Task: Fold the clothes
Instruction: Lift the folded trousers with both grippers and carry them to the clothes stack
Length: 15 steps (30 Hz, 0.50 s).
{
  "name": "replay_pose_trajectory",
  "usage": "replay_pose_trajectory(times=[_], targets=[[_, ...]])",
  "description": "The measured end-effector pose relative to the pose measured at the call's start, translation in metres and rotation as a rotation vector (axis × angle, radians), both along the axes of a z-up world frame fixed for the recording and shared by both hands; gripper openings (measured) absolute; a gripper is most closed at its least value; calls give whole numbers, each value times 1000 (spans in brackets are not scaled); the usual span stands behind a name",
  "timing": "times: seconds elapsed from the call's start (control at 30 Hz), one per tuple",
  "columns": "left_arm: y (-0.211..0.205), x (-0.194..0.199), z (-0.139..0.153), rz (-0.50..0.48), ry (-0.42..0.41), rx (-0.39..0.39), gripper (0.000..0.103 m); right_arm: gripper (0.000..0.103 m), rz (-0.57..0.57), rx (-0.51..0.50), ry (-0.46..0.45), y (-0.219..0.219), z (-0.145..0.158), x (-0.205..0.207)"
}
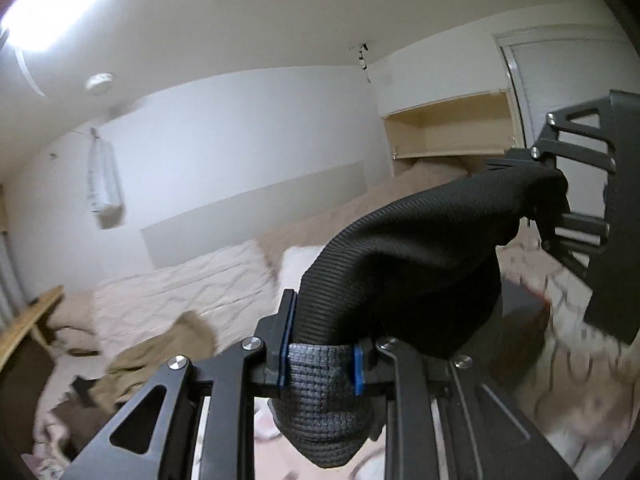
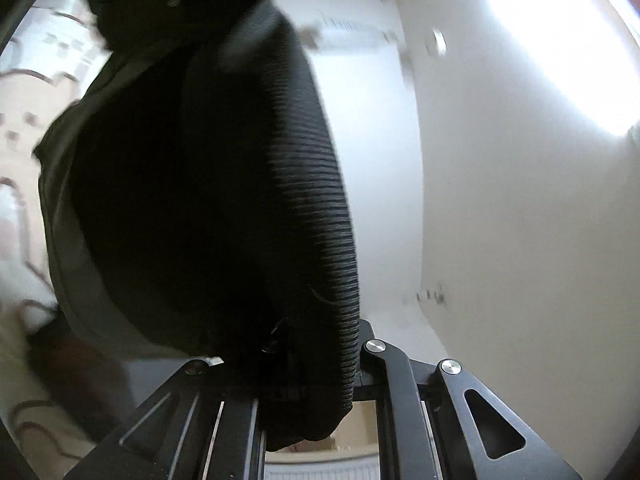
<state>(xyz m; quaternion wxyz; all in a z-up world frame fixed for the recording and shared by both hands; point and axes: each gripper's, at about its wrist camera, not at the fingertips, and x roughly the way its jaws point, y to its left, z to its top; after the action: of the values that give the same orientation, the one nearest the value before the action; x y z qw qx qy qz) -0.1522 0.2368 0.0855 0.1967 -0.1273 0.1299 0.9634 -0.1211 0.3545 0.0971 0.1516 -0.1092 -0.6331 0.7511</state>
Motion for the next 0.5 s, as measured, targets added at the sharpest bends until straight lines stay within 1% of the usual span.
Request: replay_pose_trajectory(times=[0.07,0.13,0.2,0.23,0.27,0.3,0.33,0.37,0.4,0.47,0.5], targets=[[34,-32,14,19,12,2,22,11,-45,-19,38,30,10,-33],[66,-58,31,43,50,6,22,11,-84,-43,86,62,22,-66],[94,-71,45,51,115,17,22,11,-95,-68,136,90,31,-86],[103,-72,45,47,150,8,22,11,-88,-58,154,104,29,-89],[115,-69,40,34,193,-19,22,11,-81,-47,173,119,27,-93],[126,-66,30,12,229,-55,22,11,-71,-33,183,133,21,-95],[133,-62,13,-10,241,-91,22,11,-55,-11,168,145,6,-91],[142,-55,-10,-35,245,-137,22,11,-42,11,142,156,-11,-85],[151,-47,-38,-61,243,-189,22,11,-31,35,109,168,-32,-78],[169,-27,-104,-111,217,-309,22,11,-13,80,8,193,-90,-56],[177,-17,-135,-138,199,-364,22,11,-12,86,-50,205,-121,-44]])
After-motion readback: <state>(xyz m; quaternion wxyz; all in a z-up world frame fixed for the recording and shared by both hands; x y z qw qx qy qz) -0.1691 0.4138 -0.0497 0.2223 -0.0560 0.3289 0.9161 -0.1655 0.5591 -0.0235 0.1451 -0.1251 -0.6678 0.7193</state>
